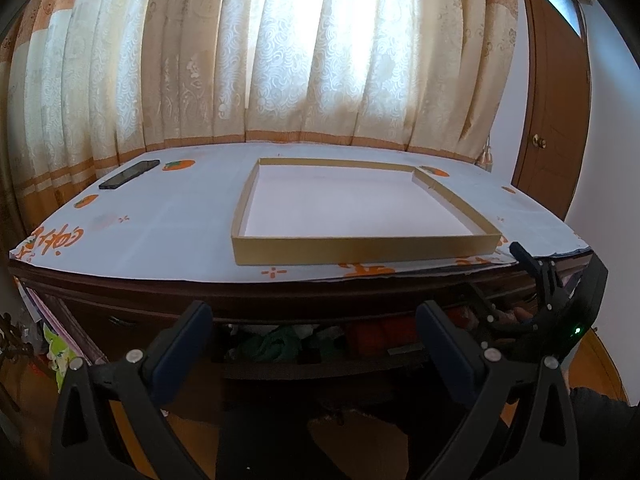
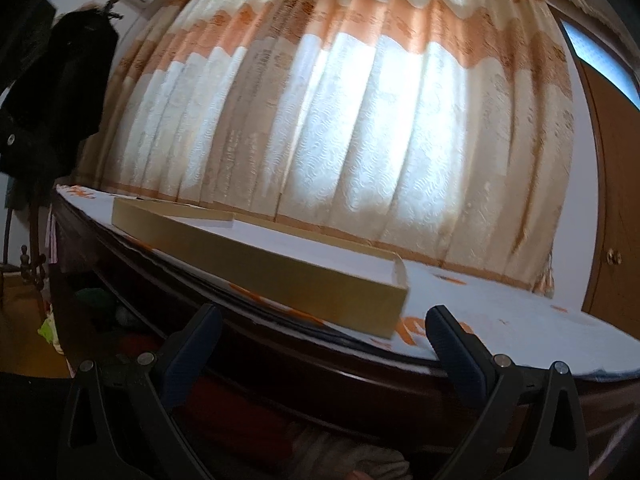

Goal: Take underwear out of drawer
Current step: 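Lower both tools toward the open drawer of clothes below the table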

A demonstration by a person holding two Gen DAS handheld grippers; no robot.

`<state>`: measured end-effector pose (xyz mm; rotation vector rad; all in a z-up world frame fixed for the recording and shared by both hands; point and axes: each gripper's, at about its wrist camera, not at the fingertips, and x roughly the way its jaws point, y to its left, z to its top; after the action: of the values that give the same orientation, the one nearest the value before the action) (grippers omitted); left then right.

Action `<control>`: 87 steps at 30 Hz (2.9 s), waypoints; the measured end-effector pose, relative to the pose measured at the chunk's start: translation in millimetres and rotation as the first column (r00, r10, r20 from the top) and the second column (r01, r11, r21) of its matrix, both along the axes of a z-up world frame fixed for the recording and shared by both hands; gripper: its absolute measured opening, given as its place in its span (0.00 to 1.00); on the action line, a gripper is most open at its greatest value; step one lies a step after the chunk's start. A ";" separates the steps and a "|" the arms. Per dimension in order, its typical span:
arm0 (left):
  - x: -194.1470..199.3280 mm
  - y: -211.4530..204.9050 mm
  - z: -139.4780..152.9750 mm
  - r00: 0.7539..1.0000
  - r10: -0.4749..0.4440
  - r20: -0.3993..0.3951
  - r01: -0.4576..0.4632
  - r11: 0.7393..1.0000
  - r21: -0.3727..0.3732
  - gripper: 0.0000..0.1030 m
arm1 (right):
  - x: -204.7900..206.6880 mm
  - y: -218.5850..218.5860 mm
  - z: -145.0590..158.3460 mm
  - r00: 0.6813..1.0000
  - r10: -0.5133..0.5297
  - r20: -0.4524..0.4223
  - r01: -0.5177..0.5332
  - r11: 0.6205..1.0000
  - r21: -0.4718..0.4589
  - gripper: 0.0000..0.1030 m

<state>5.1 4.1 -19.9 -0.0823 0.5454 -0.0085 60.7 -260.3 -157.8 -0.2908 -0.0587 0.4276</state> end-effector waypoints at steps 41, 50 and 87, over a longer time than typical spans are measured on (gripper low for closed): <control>-3.4 18.9 2.2 0.999 0.023 -0.024 -0.024 0.999 -0.027 1.00 | -39.6 -8.6 1.1 0.972 -0.025 -0.233 -0.004 0.992 -0.124 1.00; -3.6 20.7 2.5 0.999 0.022 -0.026 -0.023 0.999 -0.033 1.00 | -49.6 -8.7 -0.4 0.963 -0.023 -0.268 -0.020 0.987 -0.156 1.00; -3.2 50.2 8.6 0.998 0.049 -0.049 -0.053 0.994 -0.091 1.00 | -57.8 -13.4 -0.8 0.909 -0.005 -0.418 -0.095 0.971 -0.219 1.00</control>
<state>1.9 54.3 -11.3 -0.1870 0.5898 0.0180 3.0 -273.7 -158.6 -0.4264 0.4085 0.5371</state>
